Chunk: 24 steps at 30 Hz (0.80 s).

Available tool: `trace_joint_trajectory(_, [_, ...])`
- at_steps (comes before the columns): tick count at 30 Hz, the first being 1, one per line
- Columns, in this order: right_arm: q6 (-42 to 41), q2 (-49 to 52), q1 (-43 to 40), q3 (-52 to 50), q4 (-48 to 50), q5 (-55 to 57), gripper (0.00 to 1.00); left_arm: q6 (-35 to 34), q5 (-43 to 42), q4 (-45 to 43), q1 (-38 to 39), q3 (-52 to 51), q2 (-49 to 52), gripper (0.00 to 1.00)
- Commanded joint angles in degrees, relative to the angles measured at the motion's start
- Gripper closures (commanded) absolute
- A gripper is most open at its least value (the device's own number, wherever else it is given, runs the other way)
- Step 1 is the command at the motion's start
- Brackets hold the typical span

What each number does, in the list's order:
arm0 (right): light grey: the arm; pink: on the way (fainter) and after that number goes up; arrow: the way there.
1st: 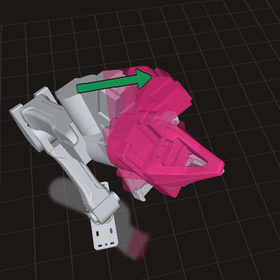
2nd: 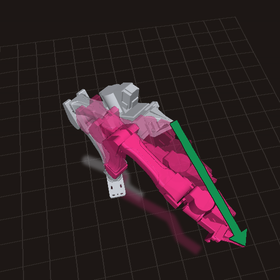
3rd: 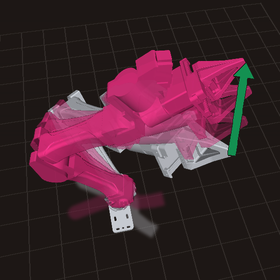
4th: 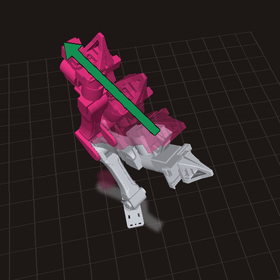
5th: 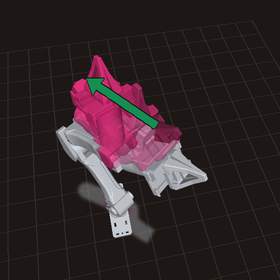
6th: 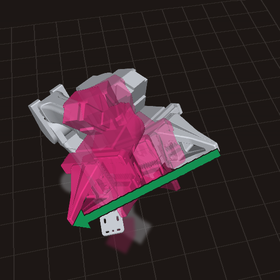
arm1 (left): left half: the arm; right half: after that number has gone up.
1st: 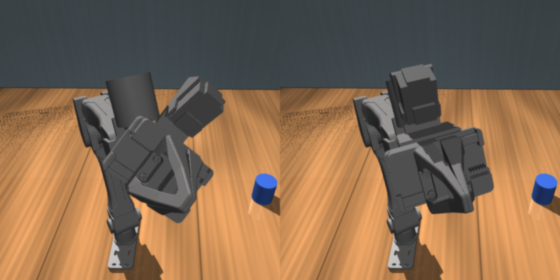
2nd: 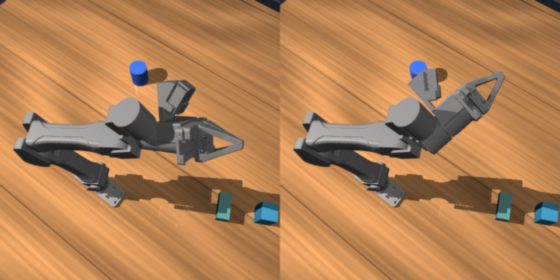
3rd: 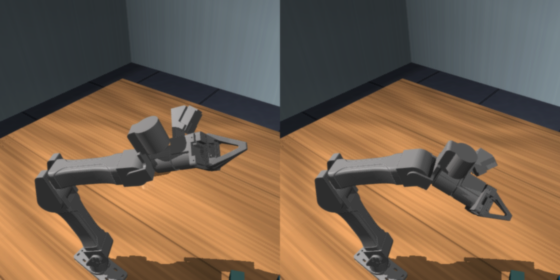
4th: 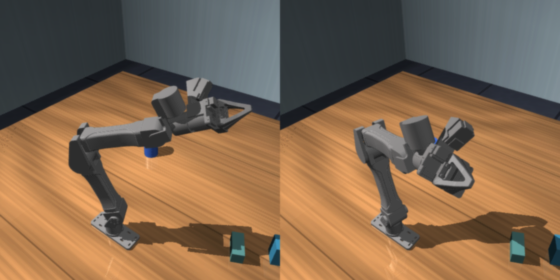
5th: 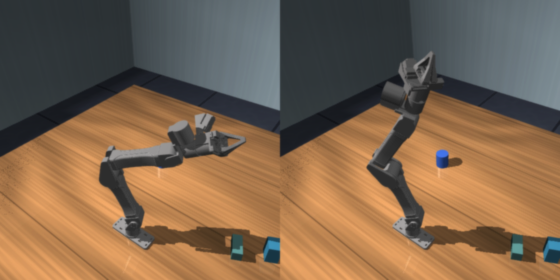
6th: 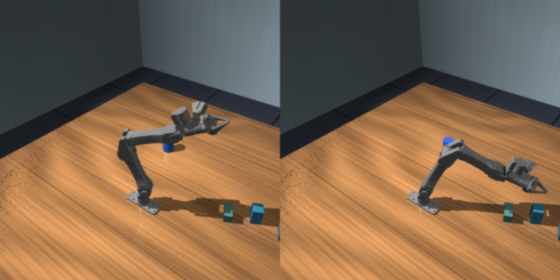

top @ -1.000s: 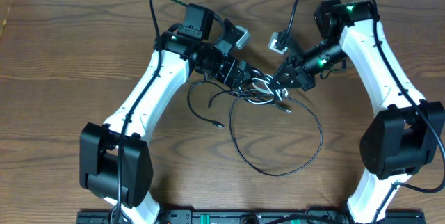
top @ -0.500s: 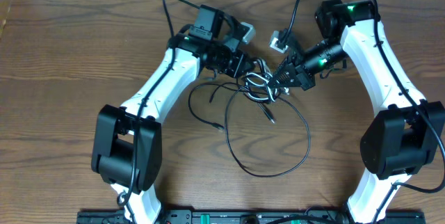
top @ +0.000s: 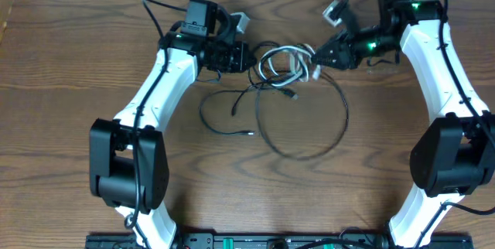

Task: Untangle cables

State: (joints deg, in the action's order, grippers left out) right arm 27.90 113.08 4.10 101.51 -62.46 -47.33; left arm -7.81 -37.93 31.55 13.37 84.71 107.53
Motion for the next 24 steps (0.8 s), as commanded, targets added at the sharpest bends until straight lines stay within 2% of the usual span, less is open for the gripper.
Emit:
trace_joint_trajectory(1, [-16.55,0.17,0.31,0.04,2.54,11.32,0.44,-3.98,0.0,0.22,0.09,-0.15,-5.27,0.93])
trace_joint_trajectory(3, [-20.79,0.17,0.66,0.04,3.91,15.89,0.39,-4.57,0.02,0.33,0.11,-0.15,-7.54,0.93])
trace_joint_trajectory(6, [-21.64,0.17,1.18,0.04,5.35,15.1,0.39,-6.1,0.0,0.33,0.11,-0.15,-10.36,0.93])
trace_joint_trajectory(15, [-22.25,0.02,2.51,0.11,12.98,-1.27,0.42,-8.41,-0.02,1.7,0.11,-0.15,-12.7,0.93])
trace_joint_trajectory(18, [-28.98,0.09,4.02,0.09,16.33,-2.29,0.46,-8.44,-0.02,1.68,0.11,-0.15,-12.7,0.93])
trace_joint_trajectory(24, [-41.68,0.55,7.3,-0.04,17.68,3.69,0.41,-10.34,-0.02,0.17,0.09,-0.15,-12.7,0.93])
